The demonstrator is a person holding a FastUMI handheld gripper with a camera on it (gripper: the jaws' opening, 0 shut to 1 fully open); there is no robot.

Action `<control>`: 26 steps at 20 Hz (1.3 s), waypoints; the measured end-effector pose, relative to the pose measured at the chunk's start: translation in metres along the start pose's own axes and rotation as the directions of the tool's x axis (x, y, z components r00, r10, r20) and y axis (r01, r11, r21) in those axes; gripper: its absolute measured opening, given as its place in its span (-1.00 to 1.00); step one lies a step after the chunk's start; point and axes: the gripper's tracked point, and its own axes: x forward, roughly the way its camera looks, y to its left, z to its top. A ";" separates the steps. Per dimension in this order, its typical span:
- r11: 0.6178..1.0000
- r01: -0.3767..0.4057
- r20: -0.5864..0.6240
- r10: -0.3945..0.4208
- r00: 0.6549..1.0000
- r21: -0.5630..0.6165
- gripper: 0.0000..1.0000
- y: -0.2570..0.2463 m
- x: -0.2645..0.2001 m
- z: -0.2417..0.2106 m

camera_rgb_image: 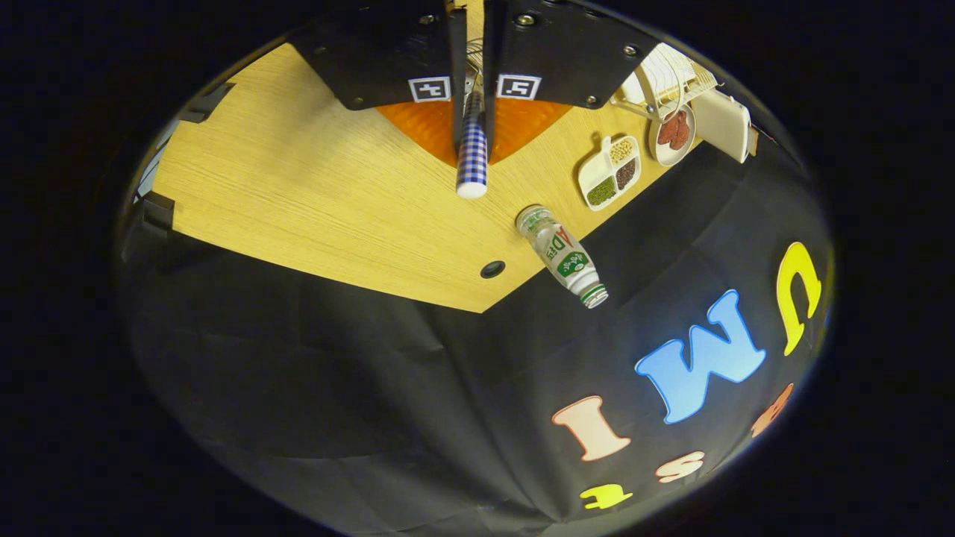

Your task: Take the plate from the dish rack, then take the spoon from the basket and place it into the plate.

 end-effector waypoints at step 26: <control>0.814 -0.193 0.094 0.289 0.953 -0.548 -0.84 0.158 -0.236 -0.076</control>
